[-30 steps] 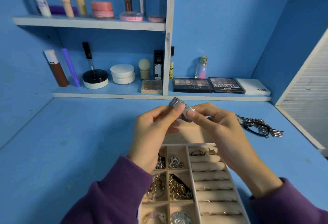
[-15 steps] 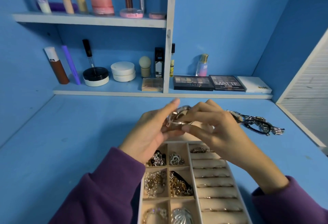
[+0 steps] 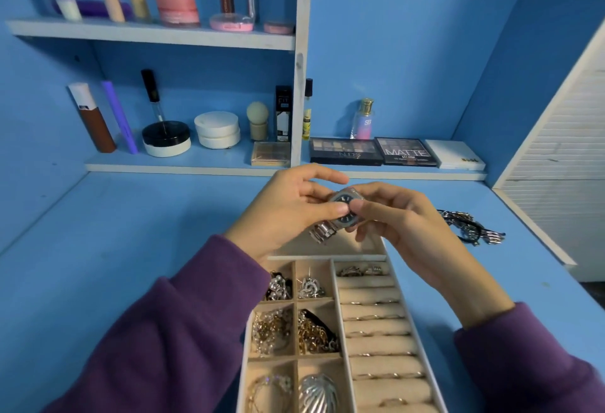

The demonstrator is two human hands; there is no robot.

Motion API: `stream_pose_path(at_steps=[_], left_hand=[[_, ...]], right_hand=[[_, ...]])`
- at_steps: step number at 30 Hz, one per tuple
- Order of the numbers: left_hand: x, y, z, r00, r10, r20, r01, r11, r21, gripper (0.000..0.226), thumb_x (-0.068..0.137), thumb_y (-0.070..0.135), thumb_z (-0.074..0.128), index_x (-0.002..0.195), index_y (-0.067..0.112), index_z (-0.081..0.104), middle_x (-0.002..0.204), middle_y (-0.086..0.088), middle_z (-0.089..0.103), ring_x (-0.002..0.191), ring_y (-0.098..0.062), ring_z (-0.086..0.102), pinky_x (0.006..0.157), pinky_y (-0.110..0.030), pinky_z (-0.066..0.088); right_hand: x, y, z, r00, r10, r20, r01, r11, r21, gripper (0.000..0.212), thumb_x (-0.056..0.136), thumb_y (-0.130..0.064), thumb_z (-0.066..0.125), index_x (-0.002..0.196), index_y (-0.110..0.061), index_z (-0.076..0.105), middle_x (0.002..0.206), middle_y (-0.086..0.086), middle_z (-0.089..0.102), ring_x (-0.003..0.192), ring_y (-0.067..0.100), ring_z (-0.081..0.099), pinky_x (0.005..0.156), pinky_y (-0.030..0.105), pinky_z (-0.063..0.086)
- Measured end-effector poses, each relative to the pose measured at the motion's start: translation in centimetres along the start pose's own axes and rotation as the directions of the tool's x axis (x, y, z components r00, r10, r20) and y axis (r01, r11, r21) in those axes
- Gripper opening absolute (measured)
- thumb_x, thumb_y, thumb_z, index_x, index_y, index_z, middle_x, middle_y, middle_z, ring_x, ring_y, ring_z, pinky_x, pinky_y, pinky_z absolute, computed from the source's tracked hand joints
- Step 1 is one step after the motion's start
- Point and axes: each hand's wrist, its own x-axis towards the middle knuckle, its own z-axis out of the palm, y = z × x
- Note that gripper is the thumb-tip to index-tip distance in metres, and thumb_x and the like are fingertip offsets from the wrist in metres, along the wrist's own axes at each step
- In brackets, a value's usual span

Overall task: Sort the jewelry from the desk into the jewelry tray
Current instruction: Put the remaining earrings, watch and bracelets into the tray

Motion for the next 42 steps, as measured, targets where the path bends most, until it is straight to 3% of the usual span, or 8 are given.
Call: stream_pose_path(at_steps=[10, 14, 21, 23, 26, 29, 38, 42], left_hand=[[0.8, -2.2, 1.0, 0.995, -0.095, 0.021, 0.071, 0.858, 0.508, 0.052, 0.068, 0.015, 0.076, 0.107, 0.034, 0.049, 0.089, 0.007, 0.064, 0.07, -0.007, 0.057, 0.079, -0.033, 0.05], [0.9, -2.2, 0.7, 0.993, -0.107, 0.044, 0.066, 0.838, 0.542, 0.032, 0.071, 0.018, 0.073, 0.094, 0.033, 0.057, 0.079, 0.008, 0.069, 0.068, -0.005, 0.059, 0.081, -0.035, 0.051], [1.0, -2.1, 1.2, 0.992, -0.114, 0.046, 0.068, 0.82, 0.569, 0.032, 0.065, 0.035, 0.077, 0.092, 0.03, 0.06, 0.079, 0.005, 0.07, 0.074, -0.011, 0.061, 0.078, -0.033, 0.05], [1.0, -2.1, 1.2, 0.993, -0.105, 0.052, 0.043, 0.738, 0.674, 0.026, 0.069, 0.032, 0.074, 0.093, 0.025, 0.064, 0.075, 0.005, 0.069, 0.068, -0.007, 0.057, 0.07, -0.025, 0.047], [1.0, -1.9, 1.2, 0.993, -0.1, 0.069, 0.017, 0.678, 0.735, 0.028, 0.071, 0.04, 0.072, 0.093, 0.024, 0.067, 0.071, 0.01, 0.063, 0.073, -0.009, 0.057, 0.072, -0.029, 0.05], [1.0, -1.6, 1.4, 0.992, -0.065, 0.107, -0.035, 0.675, 0.737, 0.036, 0.073, 0.04, 0.071, 0.107, 0.03, 0.063, 0.075, 0.013, 0.06, 0.077, -0.01, 0.056, 0.075, -0.031, 0.048], [1.0, -1.0, 1.9, 0.978, -0.075, 0.194, -0.102, 0.641, 0.76, 0.035, 0.083, 0.029, 0.062, 0.117, 0.033, 0.06, 0.083, 0.008, 0.056, 0.083, -0.012, 0.06, 0.081, -0.034, 0.051], [1.1, -0.7, 2.0, 0.973, -0.089, 0.213, -0.111, 0.629, 0.77, 0.033, 0.083, 0.027, 0.063, 0.116, 0.029, 0.062, 0.08, 0.007, 0.058, 0.08, -0.012, 0.058, 0.08, -0.031, 0.051]], right_hand=[[0.3, 0.5, -0.2, 0.964, 0.132, -0.231, -0.137, 0.99, -0.007, 0.014, 0.084, 0.005, 0.058, 0.097, 0.001, 0.06, 0.075, 0.014, 0.064, 0.049, 0.016, 0.061, 0.053, 0.025, 0.056], [0.3, 0.8, -0.7, 0.953, 0.092, -0.287, -0.186, 0.928, -0.323, 0.02, 0.08, -0.002, 0.065, 0.098, -0.012, 0.063, 0.066, 0.005, 0.063, 0.064, 0.019, 0.053, 0.059, 0.025, 0.041], [0.4, 1.0, -0.8, 0.96, 0.124, -0.251, -0.171, 0.97, -0.175, 0.017, 0.082, -0.005, 0.065, 0.098, -0.01, 0.062, 0.049, -0.007, 0.058, 0.047, 0.005, 0.051, 0.047, 0.011, 0.035], [0.6, 1.7, -0.8, 0.963, 0.026, -0.269, -0.14, 0.899, -0.414, 0.013, 0.08, -0.012, 0.068, 0.091, -0.015, 0.065, 0.066, 0.002, 0.065, 0.06, 0.015, 0.052, 0.055, 0.021, 0.036], [0.7, 2.2, -1.0, 0.964, -0.171, -0.202, -0.073, 0.562, -0.824, 0.013, 0.079, -0.024, 0.068, 0.092, -0.024, 0.066, 0.081, -0.002, 0.064, 0.077, 0.013, 0.046, 0.063, 0.027, 0.028], [0.7, 1.9, -1.5, 0.961, -0.233, -0.148, -0.033, 0.434, -0.9, 0.015, 0.078, -0.027, 0.069, 0.093, -0.024, 0.069, 0.086, -0.002, 0.05, 0.092, 0.018, 0.042, 0.07, 0.026, 0.026], [1.1, 1.4, -4.5, 0.938, -0.26, -0.23, -0.05, 0.553, -0.831, 0.022, 0.082, -0.008, 0.057, 0.085, -0.022, 0.073, 0.08, 0.0, 0.056, 0.063, 0.007, 0.045, 0.055, 0.01, 0.034], [1.3, 1.4, -7.5, 0.868, -0.305, -0.391, -0.175, 0.55, -0.816, 0.023, 0.081, -0.006, 0.053, 0.086, -0.02, 0.071, 0.087, 0.004, 0.059, 0.067, 0.019, 0.05, 0.056, 0.027, 0.035]])
